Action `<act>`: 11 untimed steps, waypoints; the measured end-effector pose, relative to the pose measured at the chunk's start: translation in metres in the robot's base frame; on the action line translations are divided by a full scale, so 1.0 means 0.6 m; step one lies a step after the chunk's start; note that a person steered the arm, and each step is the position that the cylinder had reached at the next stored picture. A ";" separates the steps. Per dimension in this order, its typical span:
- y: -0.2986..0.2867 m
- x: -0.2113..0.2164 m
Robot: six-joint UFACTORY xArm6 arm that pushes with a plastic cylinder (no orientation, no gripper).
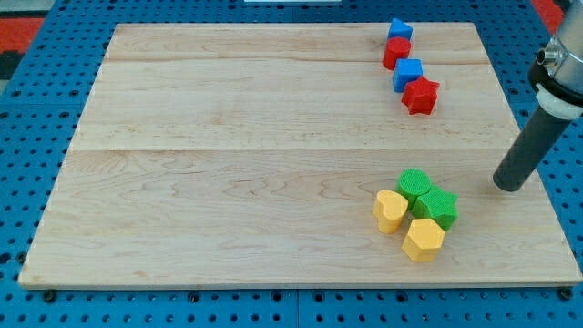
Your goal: Push the hexagon to the bottom left of the heart
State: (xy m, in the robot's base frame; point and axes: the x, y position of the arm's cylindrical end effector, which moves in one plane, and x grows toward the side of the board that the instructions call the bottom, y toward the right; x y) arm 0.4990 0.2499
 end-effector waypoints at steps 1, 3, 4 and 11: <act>0.027 0.055; -0.018 0.107; -0.059 0.107; -0.216 0.106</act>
